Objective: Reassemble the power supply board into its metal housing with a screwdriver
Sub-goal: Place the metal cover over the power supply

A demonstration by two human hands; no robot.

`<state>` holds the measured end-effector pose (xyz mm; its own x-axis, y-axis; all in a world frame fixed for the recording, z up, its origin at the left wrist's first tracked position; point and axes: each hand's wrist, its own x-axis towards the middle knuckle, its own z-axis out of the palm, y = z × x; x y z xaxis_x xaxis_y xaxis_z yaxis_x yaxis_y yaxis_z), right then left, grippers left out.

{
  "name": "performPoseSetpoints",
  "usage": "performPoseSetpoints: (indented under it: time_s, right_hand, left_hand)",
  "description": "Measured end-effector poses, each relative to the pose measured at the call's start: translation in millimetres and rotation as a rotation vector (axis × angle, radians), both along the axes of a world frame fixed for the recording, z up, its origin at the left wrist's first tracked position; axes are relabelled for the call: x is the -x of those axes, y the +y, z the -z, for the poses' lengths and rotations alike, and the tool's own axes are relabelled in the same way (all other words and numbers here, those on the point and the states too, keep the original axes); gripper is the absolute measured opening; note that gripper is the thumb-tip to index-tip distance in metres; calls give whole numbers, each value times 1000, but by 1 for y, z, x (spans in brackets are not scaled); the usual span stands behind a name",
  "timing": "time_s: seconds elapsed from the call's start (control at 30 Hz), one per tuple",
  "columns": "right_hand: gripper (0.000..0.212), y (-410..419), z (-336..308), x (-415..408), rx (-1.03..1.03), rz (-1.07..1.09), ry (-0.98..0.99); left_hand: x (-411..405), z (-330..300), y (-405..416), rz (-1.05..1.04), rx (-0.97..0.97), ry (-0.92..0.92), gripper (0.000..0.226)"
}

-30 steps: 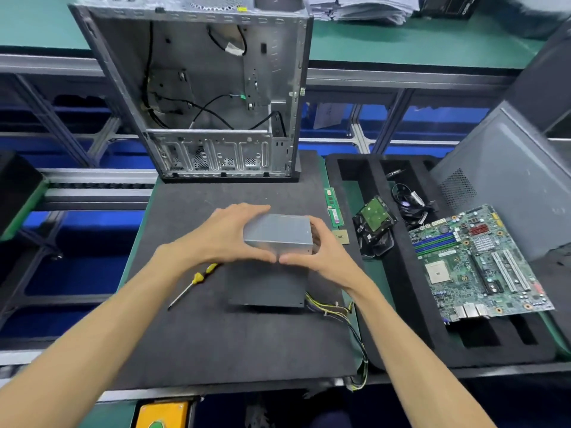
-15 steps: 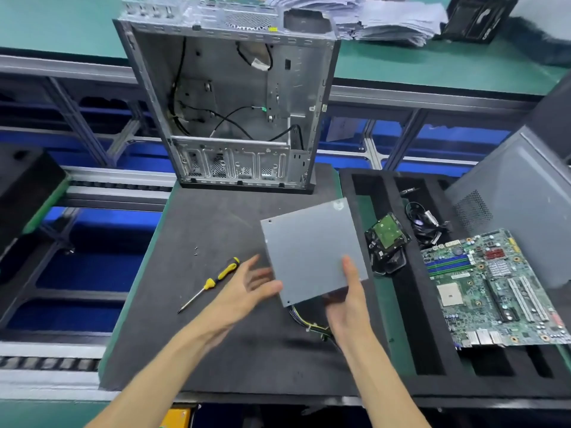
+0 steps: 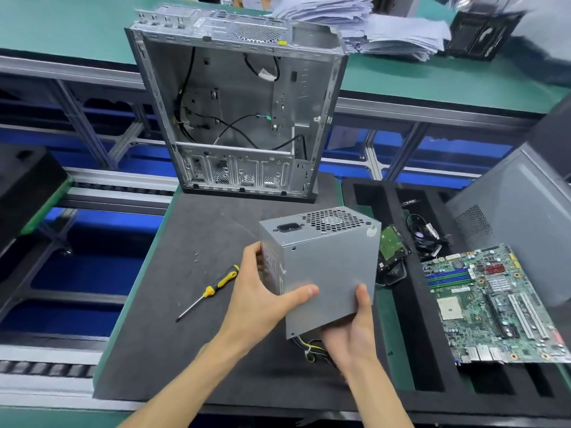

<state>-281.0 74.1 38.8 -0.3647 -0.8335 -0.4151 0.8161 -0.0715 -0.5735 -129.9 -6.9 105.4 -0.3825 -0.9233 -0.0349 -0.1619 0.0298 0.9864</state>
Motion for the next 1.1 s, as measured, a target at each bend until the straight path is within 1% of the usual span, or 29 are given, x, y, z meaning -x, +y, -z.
performPoseSetpoints:
  time_s: [0.1,0.17,0.23,0.27,0.33,0.4,0.47,0.53,0.6,0.67,0.7,0.73,0.8,0.87,0.9,0.93,1.0,1.1]
  right_hand:
    - [83,6,-6,9,14,-74,52]
    - [96,12,-11,18,-13,-98,98]
    - [110,19,-19,28,-58,-152,204]
    - [111,22,-25,35,-78,-194,286]
    - [97,27,-36,51,-93,-280,448]
    - [73,27,-49,65,-126,-370,506]
    - [58,20,-64,74,-173,-436,558]
    - [53,9,-77,75,-200,-446,600]
    - [60,-2,-83,71,-235,-439,631]
    - [63,-9,-82,67,-239,-396,605]
    - [60,-10,-79,65,-235,-366,566]
    - [56,-11,-76,63,-230,-334,511]
    - [44,-13,-70,58,-197,-259,385]
    - [36,-16,-65,56,-148,-173,301]
    - [36,-18,-62,55,-136,-135,279]
    - [37,-21,-60,54,-137,-110,267]
    - [44,-28,-53,53,-161,-98,280]
    - [60,-31,-37,47,-230,-110,294]
  left_hand:
    - [-4,-3,2,-4,12,31,87]
    - [-6,-5,1,2,-7,49,87]
    - [-7,-6,0,-2,-70,69,87]
    - [-7,-7,-1,-6,-122,78,87]
    - [-7,-7,-4,-9,-259,93,85]
    - [-8,-8,-7,27,-396,83,85]
    - [-11,-11,-11,93,-449,50,86]
    - [-11,-13,-11,162,-441,4,87]
    - [-10,-12,-11,228,-447,-23,84]
    - [-11,-12,-14,274,-458,-6,76]
    - [-12,-12,-16,271,-464,5,72]
    - [-14,-11,-20,248,-486,29,74]
    - [-18,-7,-26,196,-570,138,80]
    - [-23,0,-23,214,-635,218,76]
    - [-25,5,-19,228,-656,223,72]
    - [-27,9,-14,245,-687,223,72]
    - [-34,20,-6,304,-751,194,82]
    - [-50,34,-1,346,-789,85,88]
